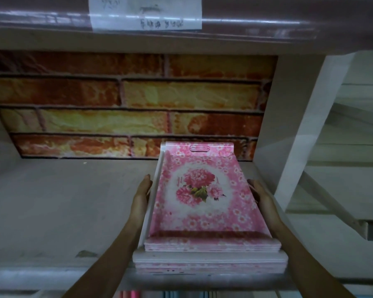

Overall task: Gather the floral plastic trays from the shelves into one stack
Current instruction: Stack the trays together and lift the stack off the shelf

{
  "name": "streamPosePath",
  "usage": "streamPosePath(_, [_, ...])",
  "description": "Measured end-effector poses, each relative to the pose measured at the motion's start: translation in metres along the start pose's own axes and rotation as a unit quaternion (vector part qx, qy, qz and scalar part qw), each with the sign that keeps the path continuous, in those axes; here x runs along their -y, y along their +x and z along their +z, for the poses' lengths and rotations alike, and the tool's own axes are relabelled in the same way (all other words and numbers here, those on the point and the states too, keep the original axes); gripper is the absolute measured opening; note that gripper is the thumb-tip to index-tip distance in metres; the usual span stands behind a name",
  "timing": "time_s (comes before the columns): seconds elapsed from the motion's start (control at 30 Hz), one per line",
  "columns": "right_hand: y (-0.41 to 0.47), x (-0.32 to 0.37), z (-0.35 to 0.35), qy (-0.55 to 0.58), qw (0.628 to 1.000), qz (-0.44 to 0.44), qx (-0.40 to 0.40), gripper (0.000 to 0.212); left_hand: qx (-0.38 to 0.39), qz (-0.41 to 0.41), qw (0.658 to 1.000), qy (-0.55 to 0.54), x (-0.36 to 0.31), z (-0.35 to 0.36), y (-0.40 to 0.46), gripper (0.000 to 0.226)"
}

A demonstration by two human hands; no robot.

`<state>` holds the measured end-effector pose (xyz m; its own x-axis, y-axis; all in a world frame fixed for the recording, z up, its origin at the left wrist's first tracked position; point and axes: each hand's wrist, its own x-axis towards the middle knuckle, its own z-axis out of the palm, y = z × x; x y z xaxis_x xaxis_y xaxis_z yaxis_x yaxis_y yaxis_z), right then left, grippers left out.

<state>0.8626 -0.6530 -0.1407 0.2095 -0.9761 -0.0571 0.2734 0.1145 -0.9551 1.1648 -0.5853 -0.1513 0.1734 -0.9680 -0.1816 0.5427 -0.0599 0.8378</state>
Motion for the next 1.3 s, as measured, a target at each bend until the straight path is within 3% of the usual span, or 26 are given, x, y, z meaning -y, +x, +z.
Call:
streamPosePath(0.1, [0.001, 0.000, 0.000, 0.057, 0.997, 0.046, 0.025, 0.058, 0.020, -0.007, 1.000, 0.004, 0.000, -0.005, 0.002, 0.060])
streamPosePath(0.23, [0.004, 0.005, 0.001, 0.062, 0.996, 0.064, 0.030, 0.054, 0.041, 0.025, 0.998, 0.049, -0.011, -0.012, 0.008, 0.044])
streamPosePath(0.3, [0.006, 0.013, 0.001, 0.055, 0.996, 0.071, 0.020, 0.048, 0.062, 0.026, 0.995, 0.079, -0.021, -0.009, 0.010, 0.051])
streamPosePath(0.4, [0.007, 0.029, 0.010, 0.028, 0.994, 0.088, 0.060, 0.059, 0.068, 0.016, 0.990, 0.124, -0.033, -0.007, 0.015, 0.074])
streamPosePath(0.5, [0.007, 0.040, 0.021, 0.023, 0.989, 0.088, 0.113, 0.045, 0.091, 0.027, 0.978, 0.185, -0.044, -0.005, 0.014, 0.047])
streamPosePath(0.57, [0.003, 0.040, 0.025, 0.014, 0.988, 0.105, 0.115, 0.038, 0.094, 0.011, 0.974, 0.206, -0.049, -0.001, 0.010, 0.020])
streamPosePath(0.6, [0.002, 0.037, 0.025, 0.006, 0.988, 0.109, 0.106, 0.039, 0.100, -0.004, 0.974, 0.202, -0.051, 0.004, 0.007, 0.018])
streamPosePath(0.7, [-0.002, 0.031, 0.024, -0.024, 0.993, 0.093, 0.074, 0.041, 0.080, -0.007, 0.976, 0.203, -0.044, 0.010, 0.003, 0.028])
streamPosePath(0.77, [-0.004, 0.031, 0.023, -0.041, 0.993, 0.072, 0.082, 0.037, 0.055, -0.001, 0.979, 0.198, -0.037, 0.008, 0.004, 0.014])
streamPosePath(0.9, [-0.005, 0.039, 0.019, -0.059, 0.990, 0.041, 0.117, 0.041, 0.031, 0.017, 0.986, 0.161, -0.032, 0.013, -0.007, 0.034])
streamPosePath(1.03, [-0.006, 0.046, 0.022, -0.044, 0.991, 0.011, 0.130, 0.034, 0.003, 0.068, 0.990, 0.120, -0.035, 0.021, -0.032, 0.033])
streamPosePath(1.13, [-0.004, 0.048, 0.031, -0.052, 0.988, -0.035, 0.143, 0.038, -0.035, 0.118, 0.985, 0.120, -0.040, 0.016, -0.056, 0.048])
streamPosePath(1.3, [-0.010, 0.044, 0.059, -0.057, 0.981, -0.064, 0.176, 0.045, -0.086, 0.185, 0.973, 0.109, -0.044, -0.004, -0.112, 0.047])
